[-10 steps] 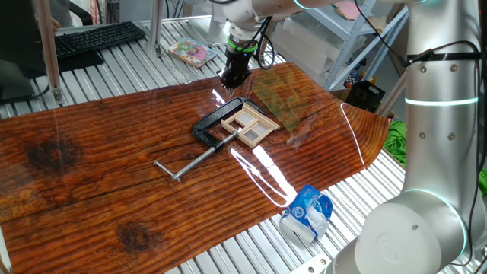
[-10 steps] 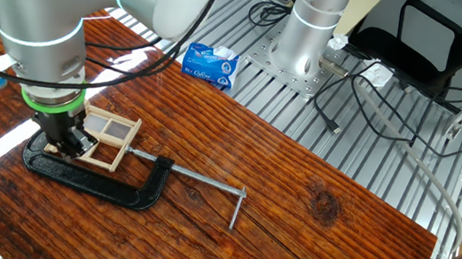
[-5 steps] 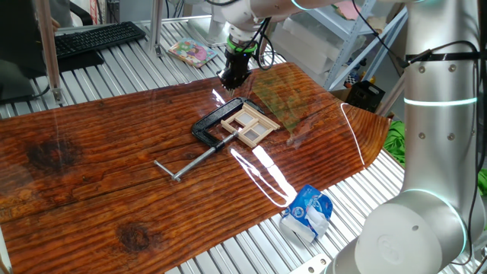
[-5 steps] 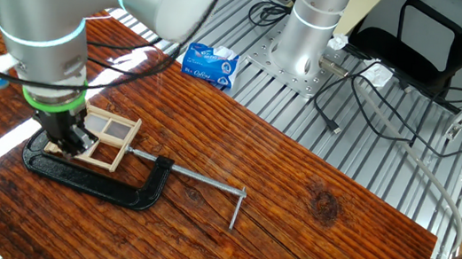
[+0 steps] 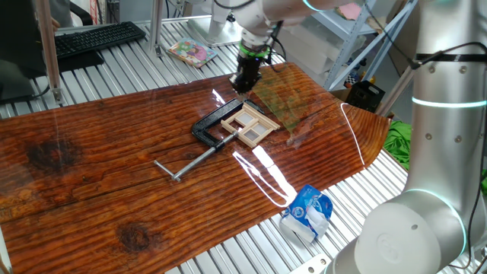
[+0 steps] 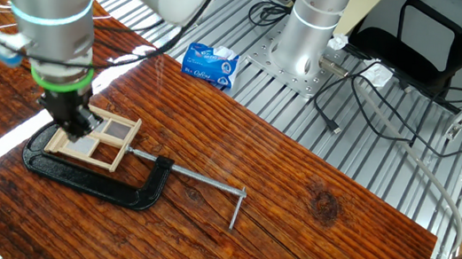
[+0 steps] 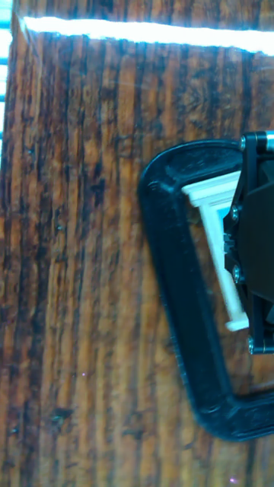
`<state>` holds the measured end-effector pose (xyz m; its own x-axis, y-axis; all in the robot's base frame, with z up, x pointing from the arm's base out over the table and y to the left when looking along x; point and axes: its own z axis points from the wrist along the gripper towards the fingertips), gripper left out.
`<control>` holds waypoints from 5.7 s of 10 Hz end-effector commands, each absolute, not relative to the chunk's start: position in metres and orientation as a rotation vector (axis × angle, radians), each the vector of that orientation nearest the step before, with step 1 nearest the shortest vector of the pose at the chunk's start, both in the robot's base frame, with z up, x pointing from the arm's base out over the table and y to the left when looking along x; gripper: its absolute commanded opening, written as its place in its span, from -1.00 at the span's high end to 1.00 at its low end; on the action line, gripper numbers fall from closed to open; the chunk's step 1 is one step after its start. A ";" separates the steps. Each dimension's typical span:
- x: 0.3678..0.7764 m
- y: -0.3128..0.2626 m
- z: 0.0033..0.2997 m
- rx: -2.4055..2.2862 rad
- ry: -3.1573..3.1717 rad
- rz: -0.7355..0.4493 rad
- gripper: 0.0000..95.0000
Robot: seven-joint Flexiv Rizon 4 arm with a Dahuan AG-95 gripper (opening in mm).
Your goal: Close a sliding window
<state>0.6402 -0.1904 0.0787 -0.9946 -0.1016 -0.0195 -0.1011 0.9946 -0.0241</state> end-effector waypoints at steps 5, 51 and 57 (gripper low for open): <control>0.621 -0.204 0.066 -0.222 3.104 -0.040 1.00; 0.622 -0.193 0.019 -0.287 3.252 -0.151 1.00; 0.620 -0.193 0.018 -0.354 3.246 -0.147 1.00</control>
<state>0.6191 -0.1929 0.0184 -0.9687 -0.2101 0.1326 -0.2212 0.9723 -0.0757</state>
